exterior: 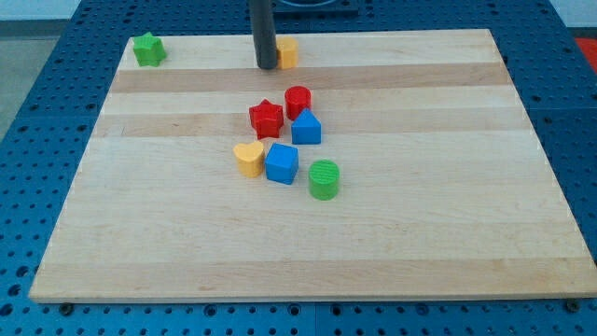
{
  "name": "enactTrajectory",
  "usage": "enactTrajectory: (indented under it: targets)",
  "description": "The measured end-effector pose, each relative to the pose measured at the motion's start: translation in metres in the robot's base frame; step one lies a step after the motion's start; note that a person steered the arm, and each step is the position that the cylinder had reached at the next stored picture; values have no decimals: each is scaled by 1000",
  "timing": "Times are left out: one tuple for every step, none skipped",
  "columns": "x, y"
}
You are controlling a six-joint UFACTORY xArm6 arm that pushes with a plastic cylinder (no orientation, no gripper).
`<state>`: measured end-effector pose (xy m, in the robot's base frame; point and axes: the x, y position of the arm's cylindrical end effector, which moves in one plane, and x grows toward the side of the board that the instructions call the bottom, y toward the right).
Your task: Place the blue cube diagonally below the bottom right side of the yellow hexagon
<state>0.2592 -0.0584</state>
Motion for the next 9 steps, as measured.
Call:
enactTrajectory:
  targets:
    - [-2, 17]
    - [-2, 24]
    - [-2, 27]
    - [2, 27]
    - [32, -6]
    - [79, -71]
    - [143, -107]
    - [201, -107]
    - [243, -100]
